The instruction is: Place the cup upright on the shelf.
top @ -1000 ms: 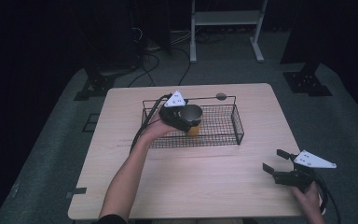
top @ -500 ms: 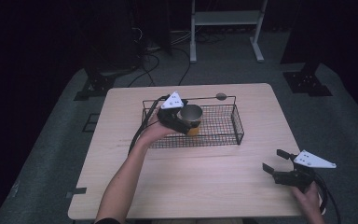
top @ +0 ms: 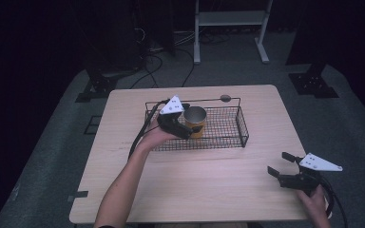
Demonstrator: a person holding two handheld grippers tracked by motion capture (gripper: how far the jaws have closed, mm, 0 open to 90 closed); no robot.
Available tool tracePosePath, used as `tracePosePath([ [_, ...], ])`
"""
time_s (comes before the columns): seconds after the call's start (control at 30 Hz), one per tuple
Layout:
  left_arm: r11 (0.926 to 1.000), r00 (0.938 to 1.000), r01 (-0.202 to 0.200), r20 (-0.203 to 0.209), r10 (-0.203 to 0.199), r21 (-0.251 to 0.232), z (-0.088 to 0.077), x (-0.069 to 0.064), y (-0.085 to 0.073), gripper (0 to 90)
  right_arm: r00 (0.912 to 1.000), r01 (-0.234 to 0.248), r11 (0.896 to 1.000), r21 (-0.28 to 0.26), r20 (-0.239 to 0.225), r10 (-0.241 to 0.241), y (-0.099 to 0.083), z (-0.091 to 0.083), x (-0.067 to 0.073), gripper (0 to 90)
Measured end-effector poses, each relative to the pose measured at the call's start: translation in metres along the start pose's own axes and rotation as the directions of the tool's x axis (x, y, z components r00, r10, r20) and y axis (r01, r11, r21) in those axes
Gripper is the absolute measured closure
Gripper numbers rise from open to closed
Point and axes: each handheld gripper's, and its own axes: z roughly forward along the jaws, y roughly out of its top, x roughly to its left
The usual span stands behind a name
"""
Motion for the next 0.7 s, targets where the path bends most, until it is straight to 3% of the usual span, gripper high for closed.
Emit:
tracePosePath([
  [0.7, 0.9990, 1.0000, -0.001, 0.006, 0.002, -0.044, -0.010, -0.017, -0.009, 2.1, 1.0000, 0.001, 1.000, 0.007, 0.000, -0.001, 0.000, 0.000, 0.001, 13.0],
])
